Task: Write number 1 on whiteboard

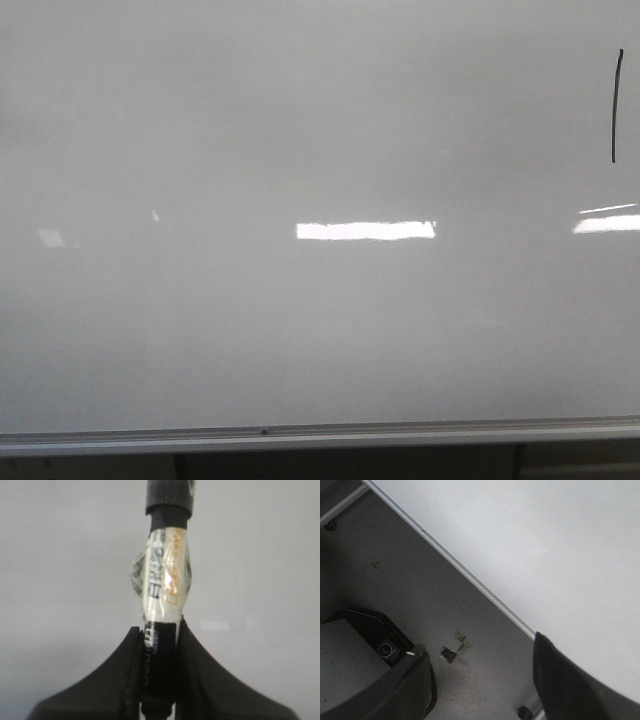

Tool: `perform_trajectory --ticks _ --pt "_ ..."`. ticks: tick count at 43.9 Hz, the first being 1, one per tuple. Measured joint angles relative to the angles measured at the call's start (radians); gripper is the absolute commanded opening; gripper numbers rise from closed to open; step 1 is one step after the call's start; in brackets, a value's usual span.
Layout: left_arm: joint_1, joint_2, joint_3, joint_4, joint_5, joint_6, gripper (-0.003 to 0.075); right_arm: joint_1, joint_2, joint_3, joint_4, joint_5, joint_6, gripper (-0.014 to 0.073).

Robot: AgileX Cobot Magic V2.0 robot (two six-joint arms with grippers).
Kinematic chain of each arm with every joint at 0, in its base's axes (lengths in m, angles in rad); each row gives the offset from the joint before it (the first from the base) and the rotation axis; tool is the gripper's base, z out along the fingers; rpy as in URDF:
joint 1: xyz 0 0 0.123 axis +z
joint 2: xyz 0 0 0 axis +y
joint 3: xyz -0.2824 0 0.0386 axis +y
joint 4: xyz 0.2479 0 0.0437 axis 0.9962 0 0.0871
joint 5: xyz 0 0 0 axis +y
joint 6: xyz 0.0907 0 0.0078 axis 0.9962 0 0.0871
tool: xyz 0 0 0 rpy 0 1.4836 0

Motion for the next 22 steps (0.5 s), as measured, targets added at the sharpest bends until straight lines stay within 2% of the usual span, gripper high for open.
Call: perform_trajectory --ticks 8,18,22 --pt "0.067 0.121 0.005 -0.031 -0.170 -0.006 0.0001 0.000 0.000 0.002 0.003 -0.002 0.000 0.0475" --pt "0.080 0.267 0.005 -0.035 -0.340 -0.006 0.0003 0.000 0.000 0.002 0.004 -0.002 0.000 0.0475" --pt "0.080 0.307 0.005 -0.035 -0.409 -0.006 0.0047 0.000 0.000 0.002 0.004 -0.002 0.000 0.0475"
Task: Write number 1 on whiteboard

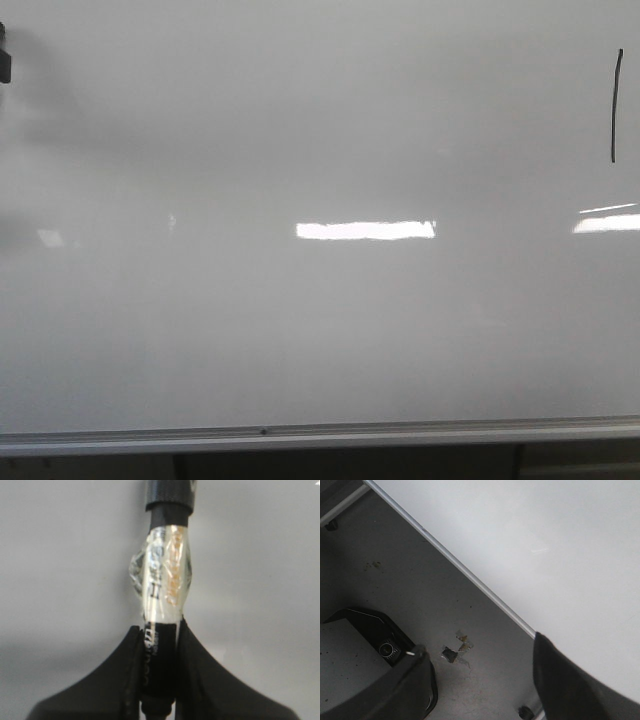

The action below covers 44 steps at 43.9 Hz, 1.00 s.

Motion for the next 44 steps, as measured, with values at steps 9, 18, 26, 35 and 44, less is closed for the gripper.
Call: perform_trajectory --ticks 9,18,26,35,44 --pt "0.000 0.066 0.000 0.004 -0.081 0.000 0.0261 0.000 0.000 0.000 0.000 0.000 0.001 0.0475" --pt "0.000 0.078 0.000 0.072 -0.092 0.000 0.0414 0.000 0.000 0.000 0.002 0.000 0.001 0.0475" --pt "0.000 0.044 -0.002 0.114 0.002 0.000 0.0414 0.000 0.000 0.000 0.002 0.000 0.044 0.0475" --pt "-0.017 -0.181 -0.002 0.175 0.210 0.000 0.0411 0.000 0.000 0.000 -0.017 0.000 0.206 0.0475" --pt "-0.124 -0.470 -0.002 0.184 0.497 0.040 0.0411 0.000 -0.036 0.002 -0.179 0.000 0.403 0.0475"
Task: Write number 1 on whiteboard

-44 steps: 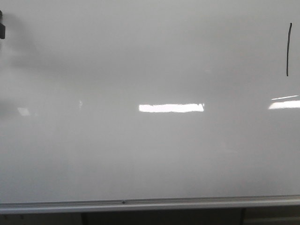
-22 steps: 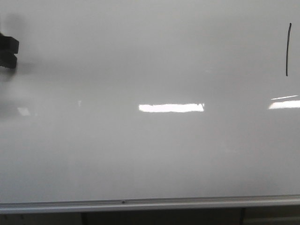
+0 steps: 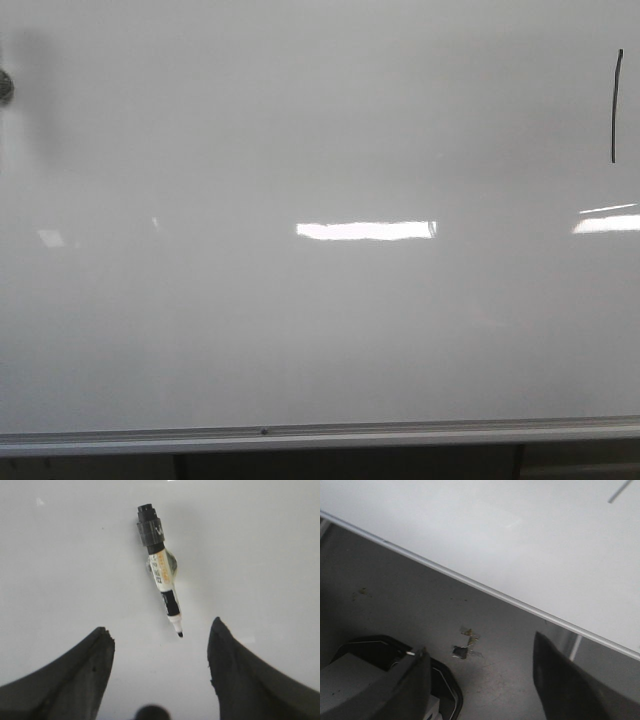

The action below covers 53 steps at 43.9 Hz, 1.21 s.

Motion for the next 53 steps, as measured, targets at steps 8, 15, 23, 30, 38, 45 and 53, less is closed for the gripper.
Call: perform_trajectory --ticks 8,15,23,30,38,45,53 --pt "-0.101 -0.208 -0.011 -0.038 0.331 0.011 0.0411 0.000 -0.114 0.064 -0.062 -0.018 0.057 0.0475" --pt "-0.165 -0.339 -0.027 -0.141 0.521 0.059 0.0411 0.000 -0.246 0.178 -0.062 -0.063 0.061 0.0475" --pt "-0.204 -0.429 -0.029 -0.212 0.590 0.126 0.0411 0.000 -0.387 0.260 -0.042 -0.088 0.074 0.0468" --pt "-0.204 -0.442 -0.029 -0.168 0.598 0.132 0.0369 0.000 -0.453 0.283 -0.039 -0.101 0.077 0.0321" --pt "-0.204 -0.442 -0.029 -0.131 0.598 0.096 0.0159 0.000 -0.462 0.286 -0.037 -0.108 0.081 0.0074" --pt "-0.204 -0.442 -0.029 -0.124 0.598 0.079 -0.0018 0.000 -0.463 0.286 -0.037 -0.114 0.088 -0.0065" --pt "-0.204 -0.442 -0.029 -0.124 0.598 0.074 -0.0019 0.000 -0.463 0.286 -0.037 -0.116 0.088 -0.0069"
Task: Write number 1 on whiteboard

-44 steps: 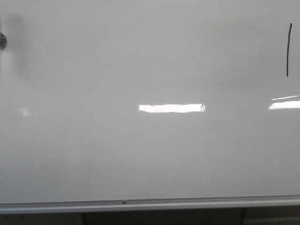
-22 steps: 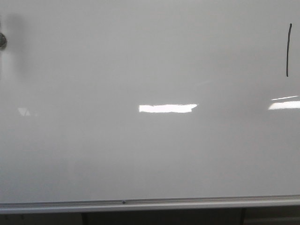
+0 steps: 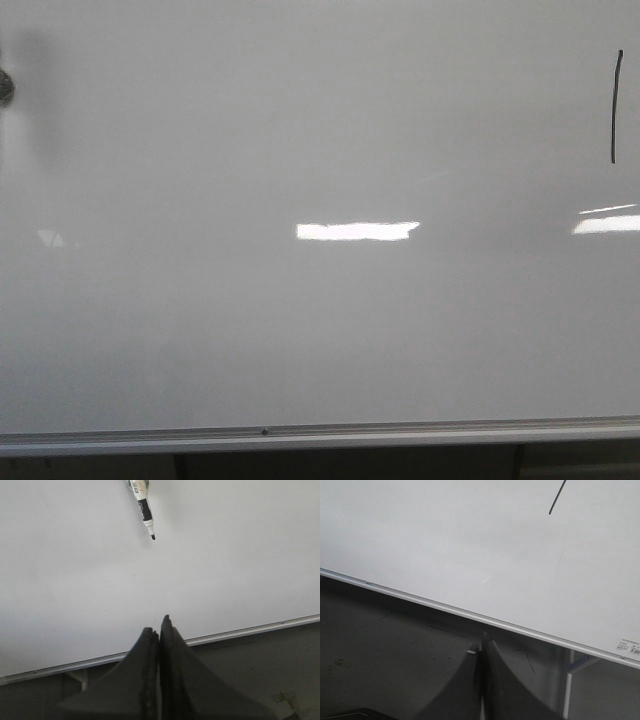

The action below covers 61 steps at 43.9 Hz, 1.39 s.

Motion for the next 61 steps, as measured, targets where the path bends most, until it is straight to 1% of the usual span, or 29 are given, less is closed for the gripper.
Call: perform_trajectory --ticks 24,26,30,34,37,41,45,48,56,61 --pt "0.008 -0.012 0.000 -0.007 -0.002 -0.002 -0.0019 0.000 0.000 0.000 0.001 0.011 0.002 -0.0069" --pt "0.029 -0.025 0.006 -0.010 -0.004 -0.002 -0.0019 0.000 0.000 0.000 0.001 0.011 0.002 -0.0069" --pt "0.112 -0.066 0.027 -0.033 -0.002 -0.002 -0.0019 0.000 0.000 0.000 0.003 0.011 0.002 -0.0069" --pt "0.218 -0.123 0.064 -0.120 -0.017 0.037 -0.0019 0.000 0.000 0.000 0.003 0.011 0.002 -0.0069" --pt "0.295 -0.171 0.112 -0.214 -0.080 0.138 -0.0019 0.000 0.000 0.000 0.003 0.011 0.002 -0.0069" --pt "0.365 -0.228 0.193 -0.335 -0.220 0.298 -0.0019 0.000 0.000 0.000 0.003 0.012 0.002 -0.0069" --pt "0.413 -0.280 0.286 -0.409 -0.349 0.378 -0.0019 0.000 0.000 0.000 0.003 0.012 0.002 -0.0069" --pt "0.436 -0.316 0.366 -0.433 -0.433 0.398 -0.0019 0.000 0.000 0.000 0.003 0.012 0.002 -0.0069" --pt "0.443 -0.412 0.582 -0.448 -0.656 0.413 -0.0019 0.000 0.000 0.000 0.003 0.012 0.002 -0.0069" --pt "0.443 -0.463 0.698 -0.452 -0.757 0.414 -0.0019 0.000 0.000 0.000 0.003 0.012 0.002 -0.0069"
